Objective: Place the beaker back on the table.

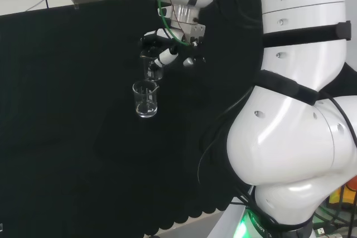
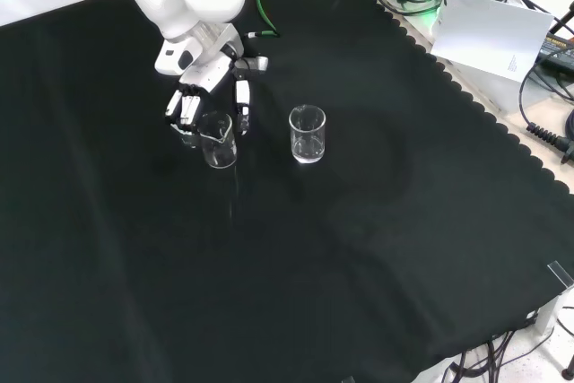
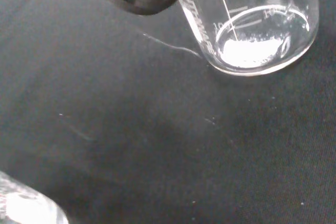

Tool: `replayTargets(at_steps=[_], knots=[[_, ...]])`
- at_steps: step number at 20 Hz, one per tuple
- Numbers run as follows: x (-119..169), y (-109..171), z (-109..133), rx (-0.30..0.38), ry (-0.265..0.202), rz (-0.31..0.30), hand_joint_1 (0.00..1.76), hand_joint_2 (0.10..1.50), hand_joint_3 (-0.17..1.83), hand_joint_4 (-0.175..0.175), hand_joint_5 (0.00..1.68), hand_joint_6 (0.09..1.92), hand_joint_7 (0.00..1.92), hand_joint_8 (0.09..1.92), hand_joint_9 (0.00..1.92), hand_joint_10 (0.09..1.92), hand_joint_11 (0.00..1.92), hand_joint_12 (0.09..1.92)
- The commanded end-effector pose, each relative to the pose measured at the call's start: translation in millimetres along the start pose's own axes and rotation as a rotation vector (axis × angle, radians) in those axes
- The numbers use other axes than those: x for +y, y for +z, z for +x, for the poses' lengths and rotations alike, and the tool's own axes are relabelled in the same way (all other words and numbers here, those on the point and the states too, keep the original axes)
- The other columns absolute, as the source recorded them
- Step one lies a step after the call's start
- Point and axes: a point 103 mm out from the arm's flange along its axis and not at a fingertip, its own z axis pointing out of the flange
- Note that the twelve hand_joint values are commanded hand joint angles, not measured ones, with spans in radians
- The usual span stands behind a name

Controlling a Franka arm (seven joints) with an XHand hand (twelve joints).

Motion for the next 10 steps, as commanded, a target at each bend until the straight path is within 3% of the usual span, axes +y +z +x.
replayTargets(at_steps=[1,5,10], knots=[[-18.7,-23.8,16.2,-0.012,0.031,0.007,0.95,0.86,-0.17,-0.046,0.29,0.34,0.16,0.66,0.61,0.09,0.09,1.44],[-42.8,-60.6,35.0,-0.051,0.073,-0.034,0.91,0.86,-0.17,-0.047,0.28,0.15,0.06,0.65,0.53,0.09,0.01,1.48],[-81.5,-98.6,64.3,-0.105,0.139,-0.042,0.89,0.86,-0.17,-0.049,0.27,0.11,0.04,0.65,0.52,0.09,0.00,1.49]])
